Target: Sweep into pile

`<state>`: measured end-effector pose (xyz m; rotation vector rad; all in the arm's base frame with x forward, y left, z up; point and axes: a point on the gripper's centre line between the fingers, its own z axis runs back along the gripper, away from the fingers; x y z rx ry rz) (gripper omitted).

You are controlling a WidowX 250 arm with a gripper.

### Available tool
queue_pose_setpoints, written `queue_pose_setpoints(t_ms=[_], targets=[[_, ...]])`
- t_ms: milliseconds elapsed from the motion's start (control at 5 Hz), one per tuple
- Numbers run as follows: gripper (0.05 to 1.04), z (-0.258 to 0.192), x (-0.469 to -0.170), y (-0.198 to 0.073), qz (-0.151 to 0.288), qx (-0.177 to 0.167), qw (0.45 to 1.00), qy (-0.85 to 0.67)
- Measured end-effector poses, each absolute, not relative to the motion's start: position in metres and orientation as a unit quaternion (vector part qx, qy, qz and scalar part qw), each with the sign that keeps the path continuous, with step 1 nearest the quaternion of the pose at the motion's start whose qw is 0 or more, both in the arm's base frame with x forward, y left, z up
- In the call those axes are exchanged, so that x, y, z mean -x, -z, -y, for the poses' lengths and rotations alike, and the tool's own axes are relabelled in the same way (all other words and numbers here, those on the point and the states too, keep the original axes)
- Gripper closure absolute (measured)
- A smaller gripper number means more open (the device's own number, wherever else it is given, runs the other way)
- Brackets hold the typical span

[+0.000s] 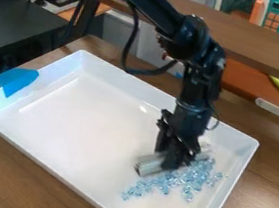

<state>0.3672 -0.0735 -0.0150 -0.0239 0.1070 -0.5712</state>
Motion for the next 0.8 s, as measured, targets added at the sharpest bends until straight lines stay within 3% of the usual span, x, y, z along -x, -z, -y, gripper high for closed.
queue_pose_setpoints(t_ms=[400,800], targets=[[0.701,0.075,-0.352,-0.001,-0.020,-0.006,0.958,0.286],[0.701,-0.003,-0.347,-0.029,0.042,-0.105,0.980,0.166]])
